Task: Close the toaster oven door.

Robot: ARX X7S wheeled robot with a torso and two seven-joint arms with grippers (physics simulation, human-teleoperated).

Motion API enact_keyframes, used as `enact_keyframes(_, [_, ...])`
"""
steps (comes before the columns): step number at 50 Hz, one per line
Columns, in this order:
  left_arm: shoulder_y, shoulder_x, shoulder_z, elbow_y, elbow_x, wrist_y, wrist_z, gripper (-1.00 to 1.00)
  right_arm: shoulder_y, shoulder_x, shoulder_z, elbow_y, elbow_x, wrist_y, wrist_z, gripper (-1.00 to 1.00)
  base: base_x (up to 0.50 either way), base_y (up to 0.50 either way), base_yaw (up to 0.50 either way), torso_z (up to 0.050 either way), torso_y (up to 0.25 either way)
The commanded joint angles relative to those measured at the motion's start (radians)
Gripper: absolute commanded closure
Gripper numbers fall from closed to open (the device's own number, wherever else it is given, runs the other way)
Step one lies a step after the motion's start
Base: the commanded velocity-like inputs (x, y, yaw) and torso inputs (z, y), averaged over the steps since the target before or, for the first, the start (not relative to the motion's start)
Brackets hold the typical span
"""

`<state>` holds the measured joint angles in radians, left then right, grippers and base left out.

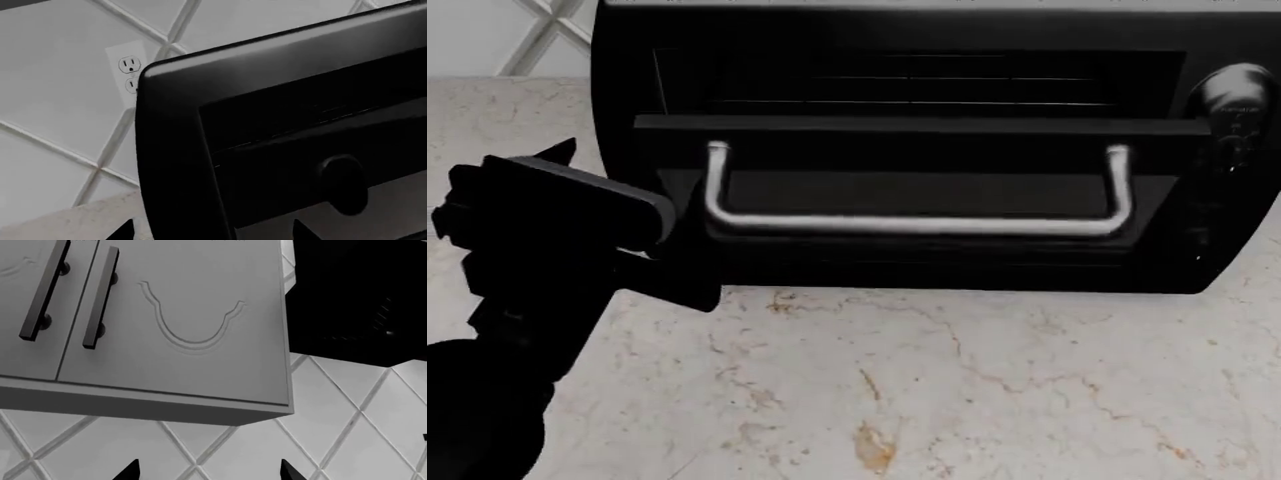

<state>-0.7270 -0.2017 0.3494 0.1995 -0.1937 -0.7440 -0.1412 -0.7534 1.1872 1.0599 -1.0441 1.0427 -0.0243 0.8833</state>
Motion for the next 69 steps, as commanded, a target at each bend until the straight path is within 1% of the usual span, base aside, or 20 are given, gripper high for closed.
enact_keyframes(1, [-0.054, 0.059, -0.021, -0.088, 0.051, 0.030, -0.074, -1.00, 0.006, -0.001, 0.003, 0.001, 0.006, 0.003, -0.004, -1.00, 0.00, 0.00, 0.00, 0.000, 0.000])
enact_keyframes(6, [-0.075, 0.075, -0.019, -0.152, 0.062, 0.064, -0.094, -1.00, 0.017, 0.002, -0.005, 0.003, 0.007, 0.007, -0.003, -1.00, 0.00, 0.00, 0.00, 0.000, 0.000])
enact_keyframes(19, [-0.088, 0.109, 0.003, -0.243, 0.099, 0.139, -0.168, -1.00, 0.012, -0.041, -0.004, 0.002, -0.002, -0.002, -0.032, -1.00, 0.00, 0.00, 0.00, 0.000, 0.000])
enact_keyframes(22, [-0.091, 0.120, 0.008, -0.271, 0.107, 0.161, -0.189, -1.00, 0.019, -0.046, -0.027, 0.005, -0.015, -0.009, -0.035, -1.00, 0.00, 0.00, 0.00, 0.000, 0.000])
enact_keyframes(31, [-0.113, 0.152, 0.019, -0.357, 0.119, 0.222, -0.250, -1.00, 0.013, -0.071, -0.001, 0.003, -0.004, -0.002, -0.053, -1.00, 0.00, 0.00, 0.00, 0.000, 0.000])
enact_keyframes(38, [-0.153, 0.166, 0.032, -0.455, 0.117, 0.276, -0.275, -1.00, 0.016, -0.049, -0.001, 0.003, 0.001, 0.013, -0.038, -1.00, 0.00, 0.00, 0.00, 0.000, 0.000])
enact_keyframes(45, [-0.179, 0.170, 0.057, -0.531, 0.114, 0.315, -0.295, -1.00, 0.026, -0.025, -0.013, 0.004, 0.002, 0.022, -0.019, -1.00, 0.01, 0.00, 0.00, 0.000, 0.000])
enact_keyframes(48, [-0.184, 0.173, 0.067, -0.544, 0.112, 0.319, -0.300, -1.00, 0.026, -0.030, -0.009, 0.004, 0.004, 0.023, -0.022, -1.00, 0.02, 0.00, 0.00, 0.003, 0.000])
enact_keyframes(58, [-0.241, 0.181, 0.110, -0.679, 0.097, 0.387, -0.325, -1.00, 0.025, -0.025, -0.003, 0.004, 0.009, 0.029, -0.019, -1.00, 0.02, 0.00, -0.01, 0.001, 0.000])
enact_keyframes(63, [-0.281, 0.184, 0.132, -0.766, 0.089, 0.426, -0.335, -1.00, 0.008, -0.033, 0.037, -0.001, 0.026, 0.039, -0.024, -1.00, 0.03, 0.00, -0.01, 0.004, 0.000])
enact_keyframes(69, [-0.285, 0.174, 0.151, -0.773, 0.072, 0.431, -0.346, -1.00, 0.005, -0.039, 0.030, 0.001, 0.019, 0.032, -0.028, -1.00, 0.03, 0.00, -0.01, 0.003, 0.000])
